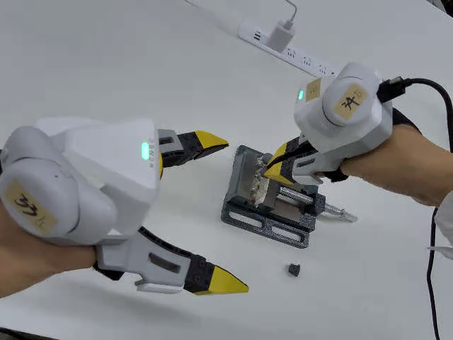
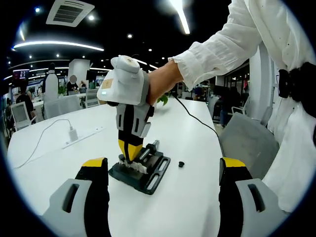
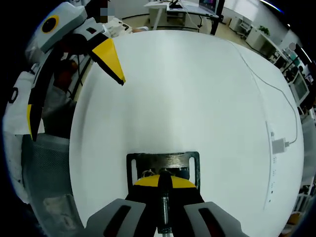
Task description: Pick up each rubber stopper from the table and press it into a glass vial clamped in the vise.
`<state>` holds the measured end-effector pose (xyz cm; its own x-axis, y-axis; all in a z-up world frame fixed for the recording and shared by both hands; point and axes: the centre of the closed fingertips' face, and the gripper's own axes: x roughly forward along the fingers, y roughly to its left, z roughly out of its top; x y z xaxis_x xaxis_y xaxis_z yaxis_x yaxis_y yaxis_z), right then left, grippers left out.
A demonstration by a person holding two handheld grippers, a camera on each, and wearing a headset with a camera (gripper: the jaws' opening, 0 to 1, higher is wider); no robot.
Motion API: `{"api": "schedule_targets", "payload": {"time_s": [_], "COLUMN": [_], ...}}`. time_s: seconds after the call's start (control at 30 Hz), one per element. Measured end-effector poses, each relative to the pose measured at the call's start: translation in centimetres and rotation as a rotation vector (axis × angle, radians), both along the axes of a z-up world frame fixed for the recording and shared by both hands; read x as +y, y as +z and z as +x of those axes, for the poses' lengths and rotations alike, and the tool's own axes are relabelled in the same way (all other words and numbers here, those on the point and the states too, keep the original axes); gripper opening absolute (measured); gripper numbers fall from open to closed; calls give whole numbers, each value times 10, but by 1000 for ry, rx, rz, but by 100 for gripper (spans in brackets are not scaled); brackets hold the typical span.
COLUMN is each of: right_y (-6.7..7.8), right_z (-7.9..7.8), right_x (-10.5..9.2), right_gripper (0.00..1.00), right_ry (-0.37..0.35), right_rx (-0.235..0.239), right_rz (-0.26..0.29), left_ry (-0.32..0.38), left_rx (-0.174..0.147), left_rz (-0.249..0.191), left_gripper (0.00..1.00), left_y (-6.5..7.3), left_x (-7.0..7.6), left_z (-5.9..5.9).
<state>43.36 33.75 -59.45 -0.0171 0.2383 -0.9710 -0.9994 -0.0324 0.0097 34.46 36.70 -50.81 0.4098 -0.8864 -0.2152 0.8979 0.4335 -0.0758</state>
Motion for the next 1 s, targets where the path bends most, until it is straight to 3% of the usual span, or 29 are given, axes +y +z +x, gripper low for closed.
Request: {"api": "schedule_targets", "payload": {"time_s": [0.23, 0.63, 1.0], "right_y": [1, -3, 0], "right_z": [-3, 4, 5], "right_x": [1, 0, -4], "right_gripper": [0, 0, 1], "right_ry": [38, 34, -42], "right_rx": [-5, 6, -56], "right_rz": [-43, -89, 15], "left_ry": [-3, -7, -33], "left_rx": [1, -13, -35], "left_rz": [0, -10, 29], "left_gripper": [92, 92, 91], "left_y": [0, 7, 21], "left_x": [-1, -3, -3], "left_z": [0, 4, -2]}}
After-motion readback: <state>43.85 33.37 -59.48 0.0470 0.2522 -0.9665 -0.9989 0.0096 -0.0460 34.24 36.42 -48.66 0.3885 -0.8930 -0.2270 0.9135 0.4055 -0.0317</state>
